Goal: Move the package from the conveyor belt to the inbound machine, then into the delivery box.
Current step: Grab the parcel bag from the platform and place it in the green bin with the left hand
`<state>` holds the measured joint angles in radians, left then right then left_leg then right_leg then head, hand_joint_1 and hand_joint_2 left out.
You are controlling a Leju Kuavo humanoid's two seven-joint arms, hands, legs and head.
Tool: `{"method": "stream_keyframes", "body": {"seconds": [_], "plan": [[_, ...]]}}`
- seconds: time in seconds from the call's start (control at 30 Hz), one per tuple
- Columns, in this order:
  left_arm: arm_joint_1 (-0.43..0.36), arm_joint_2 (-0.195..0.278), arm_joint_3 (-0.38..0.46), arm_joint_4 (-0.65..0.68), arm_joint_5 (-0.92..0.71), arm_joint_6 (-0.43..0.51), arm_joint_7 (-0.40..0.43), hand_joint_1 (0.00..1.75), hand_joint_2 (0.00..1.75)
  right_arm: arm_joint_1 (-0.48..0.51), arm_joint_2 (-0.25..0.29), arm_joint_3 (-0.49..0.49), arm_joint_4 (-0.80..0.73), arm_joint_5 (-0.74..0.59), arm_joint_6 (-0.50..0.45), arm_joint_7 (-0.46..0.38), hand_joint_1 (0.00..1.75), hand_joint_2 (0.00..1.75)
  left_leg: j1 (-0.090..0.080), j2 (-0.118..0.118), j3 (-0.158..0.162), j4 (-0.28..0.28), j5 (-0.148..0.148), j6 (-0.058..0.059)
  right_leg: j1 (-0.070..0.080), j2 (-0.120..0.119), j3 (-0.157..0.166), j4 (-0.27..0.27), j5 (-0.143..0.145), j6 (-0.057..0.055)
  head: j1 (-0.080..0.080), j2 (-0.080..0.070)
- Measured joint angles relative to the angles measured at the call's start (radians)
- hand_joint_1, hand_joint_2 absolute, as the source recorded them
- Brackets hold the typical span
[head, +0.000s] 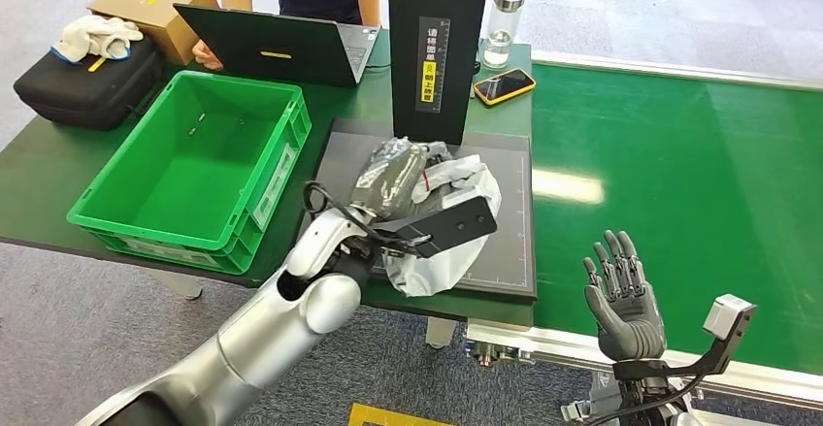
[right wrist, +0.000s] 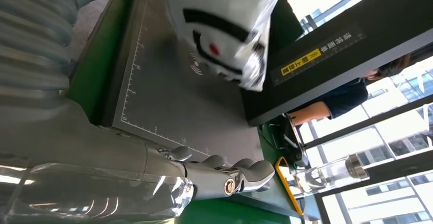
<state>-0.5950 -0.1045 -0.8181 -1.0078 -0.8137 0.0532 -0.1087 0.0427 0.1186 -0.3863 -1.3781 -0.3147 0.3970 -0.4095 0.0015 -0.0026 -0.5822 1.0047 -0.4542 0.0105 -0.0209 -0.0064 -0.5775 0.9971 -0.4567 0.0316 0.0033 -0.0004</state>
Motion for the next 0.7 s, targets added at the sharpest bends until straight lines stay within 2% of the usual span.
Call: {"method": "stream_keyframes", "body": {"seconds": [0.17,0.43,0.7], "plan": [[0.082,0.044,0.070,-0.198,0.004,0.019,0.009,1.75,1.75,0.015,0.008,-0.013,-0.019,0.000,0.005,0.006,0.00,1.75,0.000,0.000,0.000,0.000,0.000,0.000,0.000,0.000,0.000,0.000,0.000,0.000,0.000,0.000],[0.145,0.071,0.127,-0.338,0.003,0.044,0.015,1.75,1.75,0.021,0.017,-0.023,-0.033,0.000,0.010,0.009,0.00,1.75,0.000,0.000,0.000,0.000,0.000,0.000,0.000,0.000,0.000,0.000,0.000,0.000,0.000,0.000],[0.266,0.091,0.283,-0.533,-0.005,0.114,0.023,1.75,1.75,0.026,0.023,-0.030,-0.043,0.007,0.016,0.012,0.00,1.75,0.001,0.000,0.000,0.000,0.000,0.000,0.001,0.000,0.000,0.000,-0.001,-0.001,0.000,0.000]]}}
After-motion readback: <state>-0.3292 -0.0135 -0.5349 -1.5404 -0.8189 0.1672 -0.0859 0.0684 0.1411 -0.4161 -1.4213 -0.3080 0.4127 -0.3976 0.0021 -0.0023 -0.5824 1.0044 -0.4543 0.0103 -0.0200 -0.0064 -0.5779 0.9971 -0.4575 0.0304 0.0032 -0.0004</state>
